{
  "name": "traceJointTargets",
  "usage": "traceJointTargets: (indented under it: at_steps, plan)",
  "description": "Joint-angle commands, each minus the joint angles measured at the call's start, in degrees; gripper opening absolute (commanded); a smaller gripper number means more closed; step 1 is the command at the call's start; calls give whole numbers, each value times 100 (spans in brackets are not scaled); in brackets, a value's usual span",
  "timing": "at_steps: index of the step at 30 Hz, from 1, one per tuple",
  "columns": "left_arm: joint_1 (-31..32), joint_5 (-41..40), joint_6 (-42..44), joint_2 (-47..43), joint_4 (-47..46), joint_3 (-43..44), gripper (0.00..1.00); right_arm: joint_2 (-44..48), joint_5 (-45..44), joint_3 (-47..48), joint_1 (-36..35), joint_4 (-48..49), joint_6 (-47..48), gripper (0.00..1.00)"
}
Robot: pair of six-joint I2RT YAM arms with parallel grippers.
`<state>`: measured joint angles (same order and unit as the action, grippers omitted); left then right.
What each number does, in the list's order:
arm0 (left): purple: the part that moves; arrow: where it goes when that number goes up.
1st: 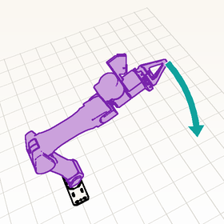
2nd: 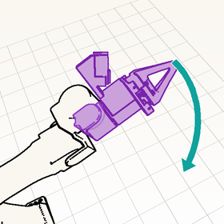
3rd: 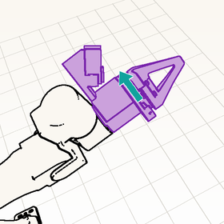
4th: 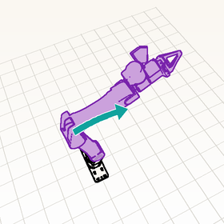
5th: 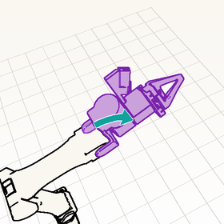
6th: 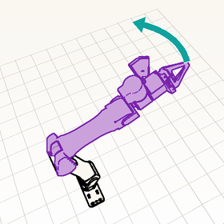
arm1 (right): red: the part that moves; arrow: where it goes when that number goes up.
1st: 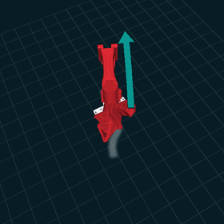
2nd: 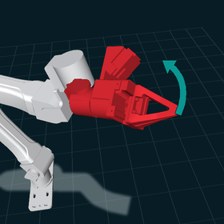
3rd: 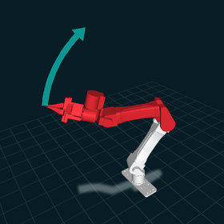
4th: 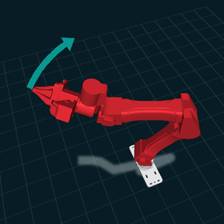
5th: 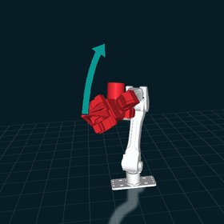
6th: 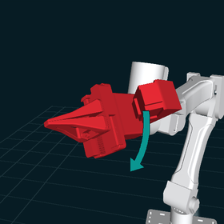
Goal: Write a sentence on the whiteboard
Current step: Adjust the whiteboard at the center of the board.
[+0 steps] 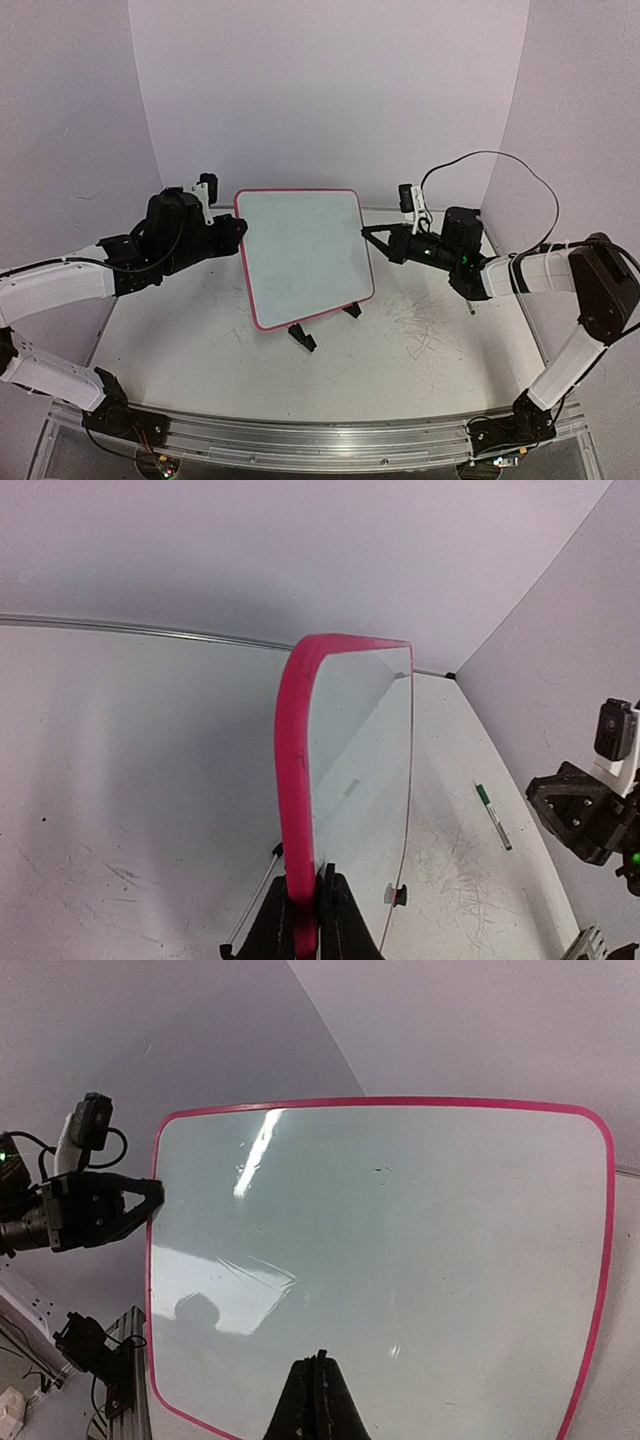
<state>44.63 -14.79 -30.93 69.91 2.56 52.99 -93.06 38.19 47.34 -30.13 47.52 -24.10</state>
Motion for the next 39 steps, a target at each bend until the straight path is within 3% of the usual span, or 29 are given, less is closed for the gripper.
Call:
traceJointTargets:
  at_steps: [1,5,12,18,25,27,30,39]
  plan:
    - [-122,-380,338,-458,-83,-915,0,33,-418,364,20,-618,139,1]
    - [-117,-147,-123,-800,-395,-1537,0,-61,-497,570,18,-985,332,2]
    - [-43,-156,61,-1422,-640,-2384,0,-254,-407,430,16,-904,260,1]
    - [-15,345,-216,-1962,-967,-3068,0,-103,-665,306,3,-1235,523,2]
    - [25,533,-309,-2491,-935,-3487,0,-73,-1425,636,-212,-2820,1513,14]
    - [28,400,-206,-2612,-718,-3435,0,-41,-1465,629,-213,-3013,1621,16]
    - [28,312,-146,-2685,-400,-3307,0,-83,-1296,662,-246,-3235,1812,27]
    - [25,441,-537,-2921,286,-3101,0,-374,-1847,841,-917,-4101,2660,48]
